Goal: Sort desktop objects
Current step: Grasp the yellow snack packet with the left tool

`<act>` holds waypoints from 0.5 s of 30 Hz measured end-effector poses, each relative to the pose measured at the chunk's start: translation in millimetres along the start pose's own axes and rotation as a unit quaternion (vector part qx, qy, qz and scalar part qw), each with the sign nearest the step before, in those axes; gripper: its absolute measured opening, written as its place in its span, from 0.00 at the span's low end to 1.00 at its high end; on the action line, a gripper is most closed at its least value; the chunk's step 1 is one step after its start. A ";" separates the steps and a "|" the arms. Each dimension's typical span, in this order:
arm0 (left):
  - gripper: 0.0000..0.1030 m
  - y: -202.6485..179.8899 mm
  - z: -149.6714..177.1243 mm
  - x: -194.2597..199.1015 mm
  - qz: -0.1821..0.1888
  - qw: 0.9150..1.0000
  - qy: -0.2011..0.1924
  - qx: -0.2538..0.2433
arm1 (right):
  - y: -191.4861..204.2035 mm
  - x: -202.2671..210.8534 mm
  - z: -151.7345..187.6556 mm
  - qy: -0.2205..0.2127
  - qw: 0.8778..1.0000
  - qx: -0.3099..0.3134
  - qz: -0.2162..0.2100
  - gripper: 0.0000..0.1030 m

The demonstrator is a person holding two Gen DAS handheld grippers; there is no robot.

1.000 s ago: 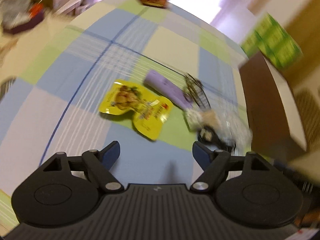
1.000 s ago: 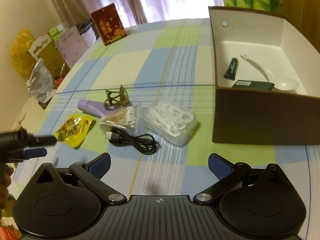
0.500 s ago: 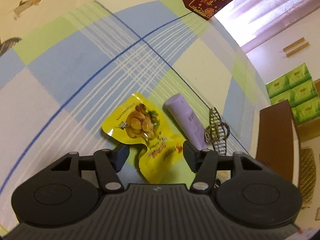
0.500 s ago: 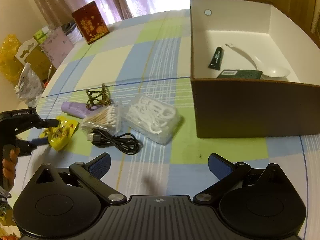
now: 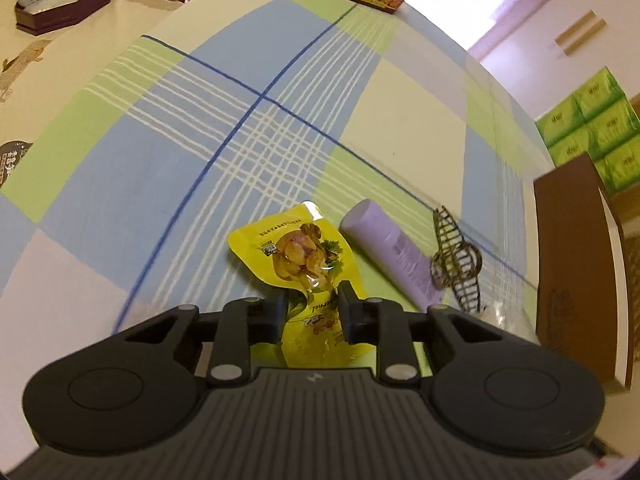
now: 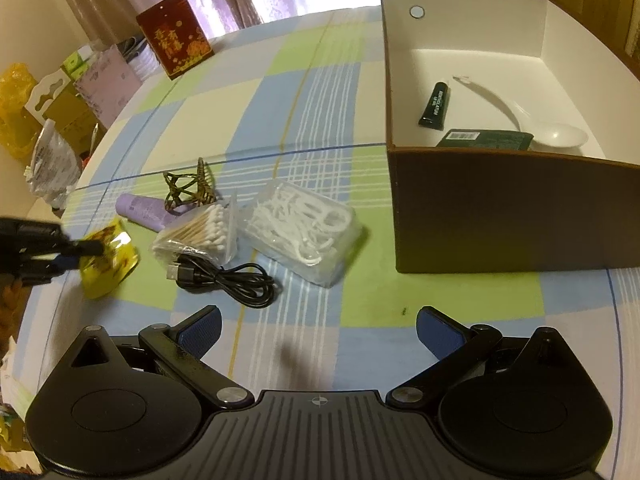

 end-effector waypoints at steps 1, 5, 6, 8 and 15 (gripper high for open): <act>0.21 4.7 0.1 2.3 0.001 1.000 0.001 -0.003 | -1.0 -0.1 -0.1 0.000 1.000 -0.002 0.001 0.98; 0.18 22.5 0.1 14.9 0.010 1.000 0.007 0.006 | 0.7 -1.5 -0.5 0.002 1.000 0.000 -0.001 0.98; 0.17 26.0 0.0 18.6 0.011 1.000 0.007 0.008 | 2.9 -2.5 -0.6 0.003 1.000 0.004 -0.003 0.98; 0.16 30.6 0.1 25.6 0.011 1.000 0.004 0.008 | 10.0 -5.5 -0.9 0.005 1.000 0.019 -0.009 0.98; 0.06 26.6 11.3 40.6 0.037 0.999 0.014 -0.005 | 44.0 -14.0 -2.8 -0.002 0.993 0.112 -0.023 0.98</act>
Point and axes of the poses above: each gripper's, at about its wrist camera, not at the fingertips, and x roughly against the way its jaws point, y to its left, z to its underside, the point moved 9 cm from there along -x, roughly the way its jaws point, and after that the axes turned 5 degrees about -z, right-handed, at the moved point
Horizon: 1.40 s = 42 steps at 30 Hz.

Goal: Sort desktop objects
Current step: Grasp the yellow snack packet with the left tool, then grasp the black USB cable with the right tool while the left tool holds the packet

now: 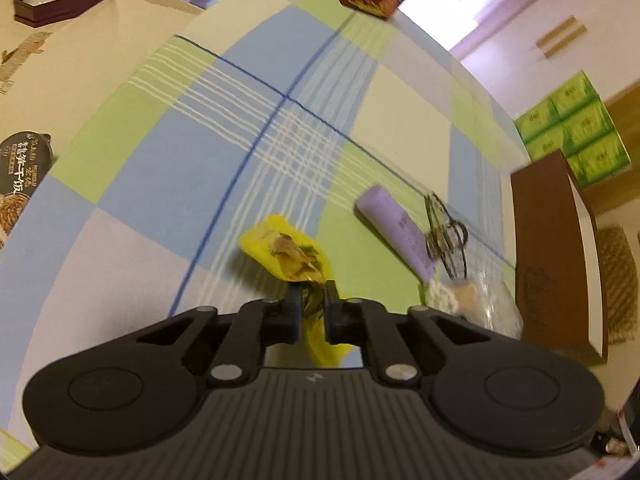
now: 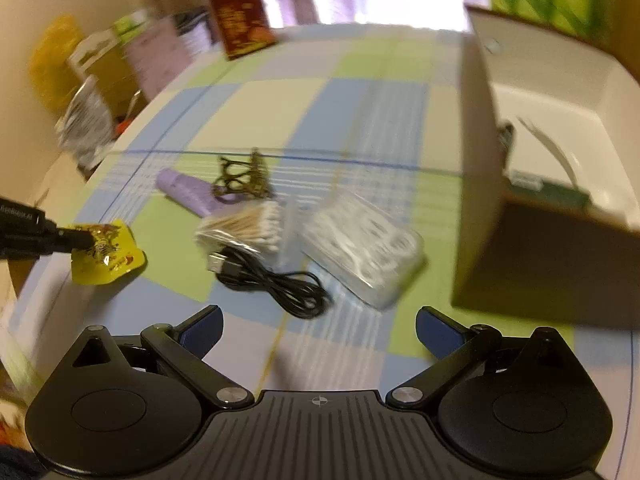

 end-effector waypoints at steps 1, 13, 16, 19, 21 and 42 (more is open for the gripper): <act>0.06 -0.4 2.6 0.7 0.004 1.000 0.005 -0.007 | 4.8 -1.7 -1.0 -0.001 1.000 0.019 -0.002 0.98; 0.32 6.6 14.4 -2.7 0.028 0.999 0.013 0.028 | 41.8 -48.7 -0.5 0.014 0.972 0.236 0.006 0.56; 0.32 9.3 17.3 -3.3 0.027 0.999 0.015 0.032 | 40.7 -61.1 5.0 0.038 0.970 0.240 0.002 0.31; 0.36 12.5 19.6 -1.4 0.031 0.998 0.010 0.047 | 43.3 -59.7 14.7 0.060 0.971 0.231 -0.014 0.26; 0.39 13.2 20.8 -1.5 0.032 0.998 0.007 0.054 | 45.9 -55.4 22.3 0.071 0.971 0.225 -0.027 0.22; 0.18 -47.4 12.3 -26.4 -0.055 0.983 -0.008 -0.174 | 34.2 -36.2 27.2 0.064 0.984 0.168 -0.020 0.48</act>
Point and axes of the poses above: each gripper's, at about its wrist camera, not at the fingertips, and x roughly against the way its jaws point, y to its left, z to its underside, the point moved 9 cm from there along -x, roughly the way its jaws point, and after that the axes turned 5 degrees about -z, right-handed, at the moved point
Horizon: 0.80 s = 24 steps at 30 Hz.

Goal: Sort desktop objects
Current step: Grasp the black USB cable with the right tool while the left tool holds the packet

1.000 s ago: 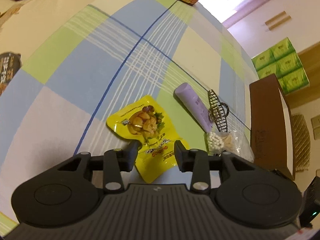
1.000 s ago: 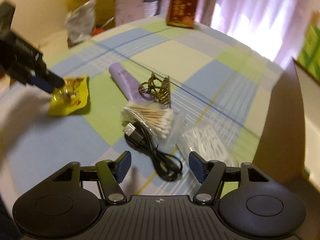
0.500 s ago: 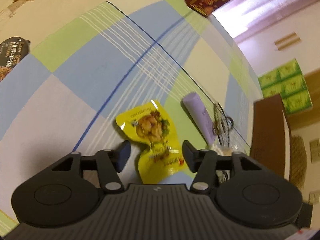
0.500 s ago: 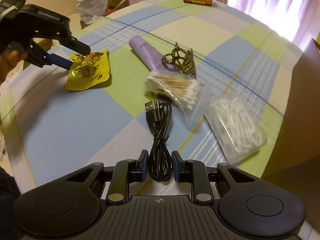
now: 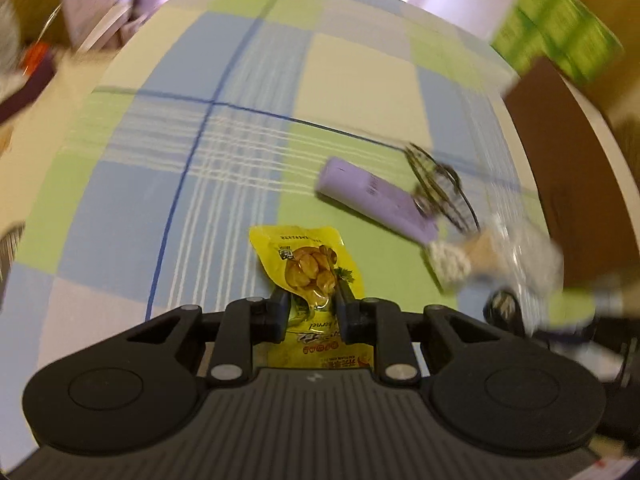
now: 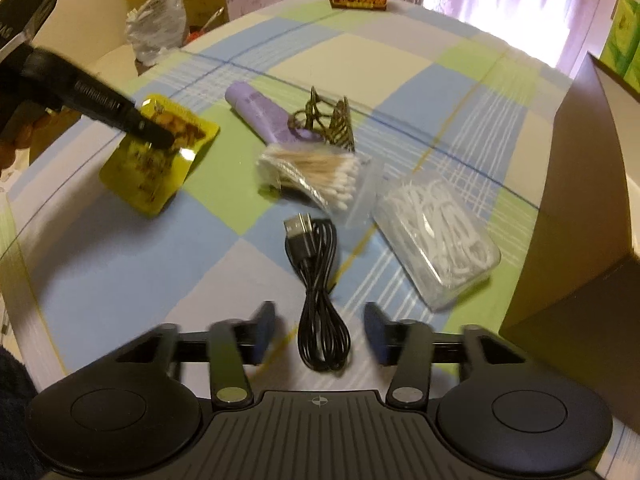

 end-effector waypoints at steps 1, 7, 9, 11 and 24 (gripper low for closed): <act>0.19 -1.0 2.2 0.7 -0.002 1.000 0.002 -0.006 | 0.6 -0.4 -1.1 -0.002 1.000 0.001 0.000 0.48; 0.25 -9.4 9.4 -11.9 -0.022 0.999 0.017 -0.029 | -2.2 -10.0 -5.5 -0.001 1.000 -0.005 0.004 0.47; 0.23 -12.7 8.2 -14.0 -0.021 0.999 0.014 -0.034 | -2.0 -11.9 -5.4 -0.001 1.000 -0.002 0.006 0.38; 0.22 -15.0 6.9 -16.2 -0.019 0.999 0.010 -0.040 | 0.1 -11.6 -6.1 -0.005 1.000 0.000 -0.002 0.20; 0.20 -29.2 34.6 15.8 -0.010 0.997 0.015 -0.081 | -1.3 8.3 1.6 -0.013 0.998 -0.050 -0.023 0.10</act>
Point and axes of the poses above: each gripper's, at about its wrist camera, not at the fingertips, and x roughly against the way its jaws point, y to its left, z to its underside, the point moved 9 cm from there along -x, roughly the way its jaws point, and after that the axes turned 5 degrees about -z, right-handed, at the moved point
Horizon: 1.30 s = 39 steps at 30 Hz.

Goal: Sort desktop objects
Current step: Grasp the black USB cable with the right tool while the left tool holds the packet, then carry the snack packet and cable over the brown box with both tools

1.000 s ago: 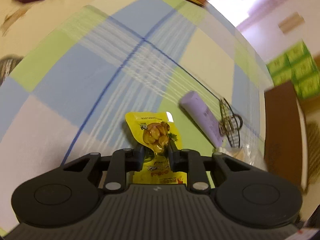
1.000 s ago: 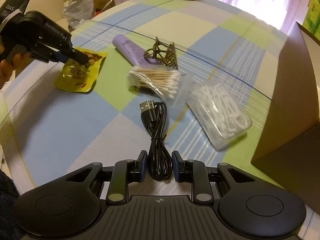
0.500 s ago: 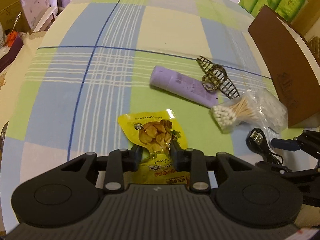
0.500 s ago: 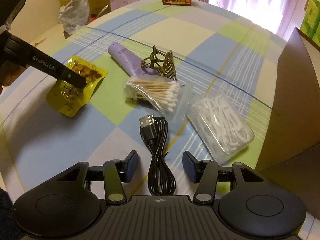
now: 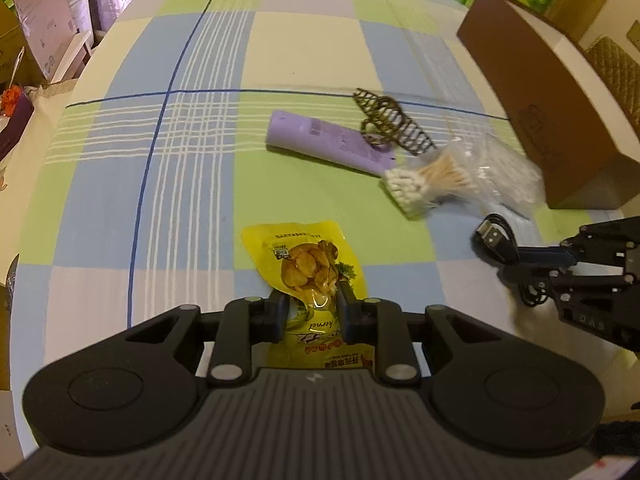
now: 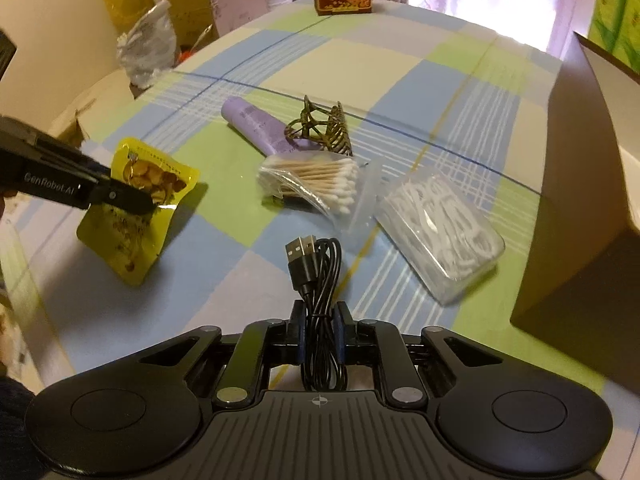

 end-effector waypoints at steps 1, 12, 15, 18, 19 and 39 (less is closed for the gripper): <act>0.20 -2.2 0.5 3.4 0.002 1.000 -0.003 -0.002 | 0.3 3.0 0.4 -0.002 1.000 -0.006 -0.004 0.10; 0.20 -31.4 -14.0 34.4 0.017 0.999 -0.042 -0.022 | -7.5 49.6 -4.8 -0.057 0.997 -0.054 -0.003 0.10; 0.20 -45.1 -24.7 43.8 0.026 0.998 -0.058 -0.030 | -13.3 67.2 -8.1 -0.078 0.995 -0.062 0.006 0.10; 0.20 -61.3 -37.0 52.8 0.037 0.996 -0.077 -0.041 | -19.9 87.2 -13.3 -0.104 0.992 -0.070 0.015 0.10; 0.20 -67.6 -41.8 56.0 0.042 0.995 -0.084 -0.044 | -22.6 94.8 -14.8 -0.114 0.991 -0.072 0.019 0.10; 0.20 -236.8 -131.1 84.3 0.139 0.966 -0.165 -0.144 | -143.3 220.8 -16.3 -0.225 0.952 -0.155 0.136 0.10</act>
Point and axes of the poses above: each gripper's, at about its wrist camera, not at the fingertips, and x roughly against the way its jaws point, y to its left, z to its underside, the point moved 9 cm from there along -x, roughly the way its jaws point, and after that the axes turned 5 degrees about -z, right-handed, at the moved point
